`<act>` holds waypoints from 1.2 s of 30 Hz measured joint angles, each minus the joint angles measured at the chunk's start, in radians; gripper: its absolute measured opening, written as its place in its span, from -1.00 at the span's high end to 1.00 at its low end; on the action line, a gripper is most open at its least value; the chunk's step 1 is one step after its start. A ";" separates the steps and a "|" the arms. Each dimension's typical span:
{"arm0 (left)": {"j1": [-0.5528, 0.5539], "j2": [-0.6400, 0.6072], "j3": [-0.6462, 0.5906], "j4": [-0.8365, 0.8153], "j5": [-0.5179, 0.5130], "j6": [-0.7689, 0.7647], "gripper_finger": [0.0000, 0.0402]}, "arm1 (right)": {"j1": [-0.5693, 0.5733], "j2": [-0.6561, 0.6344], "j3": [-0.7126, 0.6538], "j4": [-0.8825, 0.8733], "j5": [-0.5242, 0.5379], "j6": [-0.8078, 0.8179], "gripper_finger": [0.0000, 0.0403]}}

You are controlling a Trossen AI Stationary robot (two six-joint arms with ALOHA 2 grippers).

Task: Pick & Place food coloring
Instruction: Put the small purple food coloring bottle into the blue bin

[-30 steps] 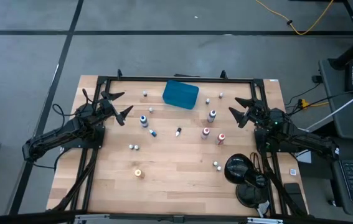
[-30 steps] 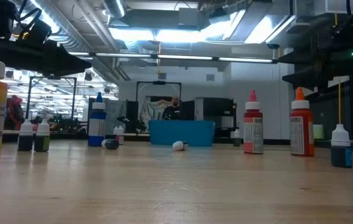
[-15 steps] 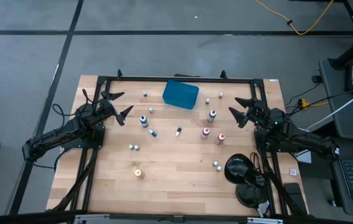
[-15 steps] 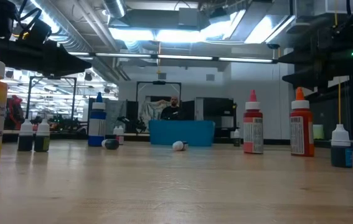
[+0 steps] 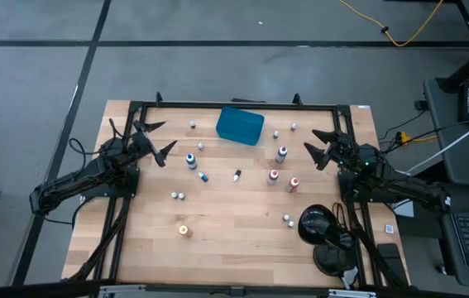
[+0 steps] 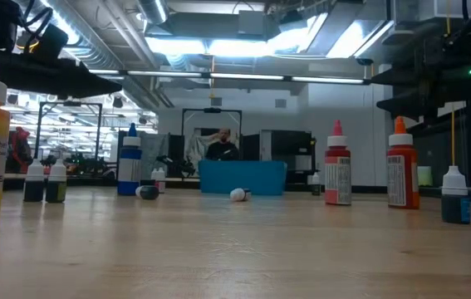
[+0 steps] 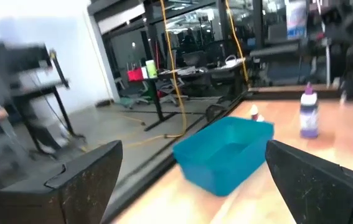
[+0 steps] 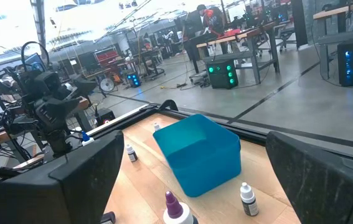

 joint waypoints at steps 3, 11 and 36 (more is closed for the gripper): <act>0.000 0.000 0.000 0.000 0.000 -0.127 -0.94 | 0.000 0.000 0.000 0.000 0.000 0.000 -0.95; 0.000 0.000 0.000 0.000 -0.008 -0.433 -0.94 | 0.000 0.000 0.000 0.000 0.000 0.000 -0.95; -0.002 0.156 0.420 -0.223 0.026 -0.348 -0.93 | 0.000 0.000 0.000 0.000 0.000 0.000 -0.95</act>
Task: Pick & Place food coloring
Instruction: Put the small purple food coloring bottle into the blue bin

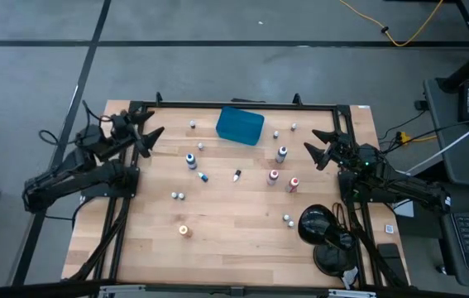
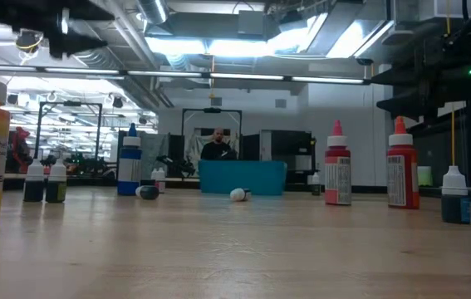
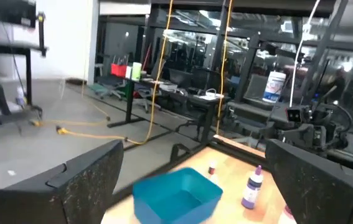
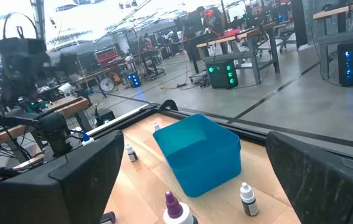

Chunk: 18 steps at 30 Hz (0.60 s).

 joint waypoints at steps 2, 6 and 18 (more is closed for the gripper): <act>0.000 0.050 0.063 -0.008 -0.006 0.033 -0.93 | 0.000 0.000 0.000 0.000 0.000 0.000 -0.95; 0.000 0.161 0.199 -0.038 -0.069 0.054 -0.93 | 0.000 0.000 0.000 0.000 0.000 0.000 -0.95; 0.000 0.494 0.572 -0.271 -0.111 0.100 -0.93 | 0.000 0.000 0.000 0.000 0.000 0.000 -0.95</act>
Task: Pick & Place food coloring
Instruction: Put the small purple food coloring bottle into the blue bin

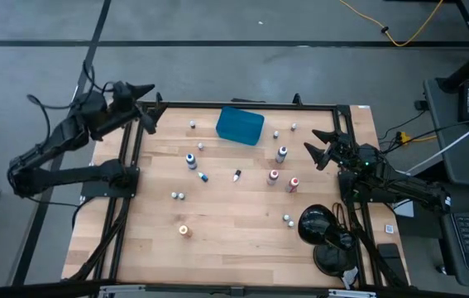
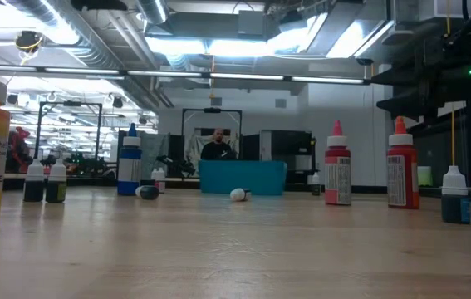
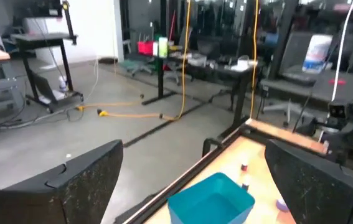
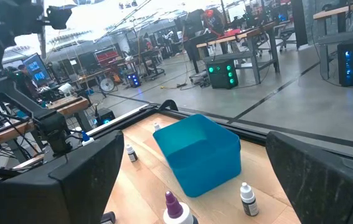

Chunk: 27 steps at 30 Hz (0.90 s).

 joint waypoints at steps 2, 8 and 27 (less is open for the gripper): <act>0.000 0.043 0.055 -0.038 -0.005 -0.001 -0.93 | 0.000 0.000 0.000 0.000 0.000 0.000 -0.95; 0.000 0.148 0.224 -0.231 0.022 -0.004 -0.93 | 0.000 0.000 0.000 0.000 0.000 0.000 -0.95; -0.086 0.421 0.554 -0.729 0.056 -0.053 -0.93 | 0.000 0.000 0.000 0.000 0.000 0.000 -0.95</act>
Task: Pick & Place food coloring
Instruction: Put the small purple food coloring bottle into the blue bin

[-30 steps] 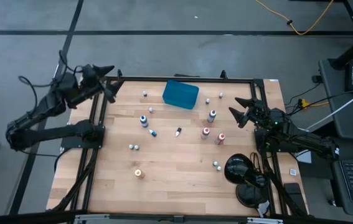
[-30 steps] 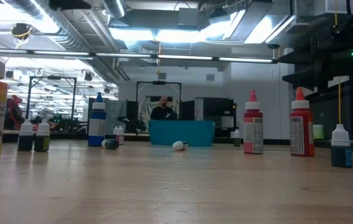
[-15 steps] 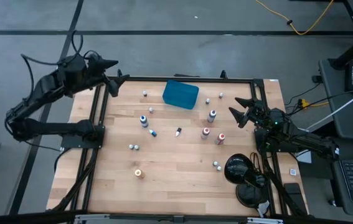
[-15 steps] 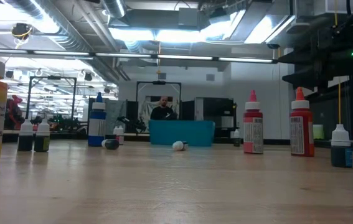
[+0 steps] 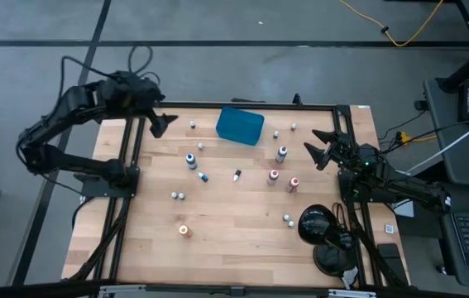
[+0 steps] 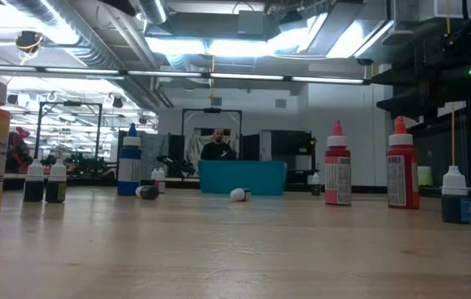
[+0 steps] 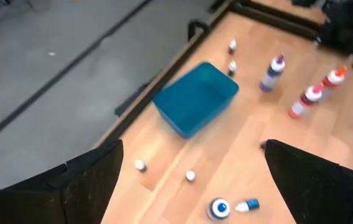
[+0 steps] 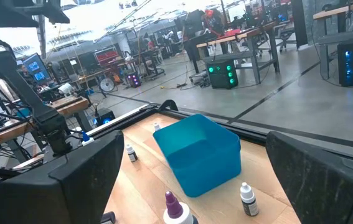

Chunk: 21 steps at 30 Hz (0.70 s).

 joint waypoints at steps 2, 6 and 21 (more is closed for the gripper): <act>-0.008 0.026 0.000 -0.015 0.010 -0.015 -0.93 | 0.000 0.000 0.000 0.000 0.000 0.000 -0.95; -0.008 0.085 0.000 -0.069 0.004 -0.051 -0.93 | 0.000 0.000 0.000 0.000 0.000 0.000 -0.95; 0.030 0.294 0.000 -0.113 -0.101 -0.345 -0.93 | 0.000 0.000 0.000 0.000 0.000 0.000 -0.95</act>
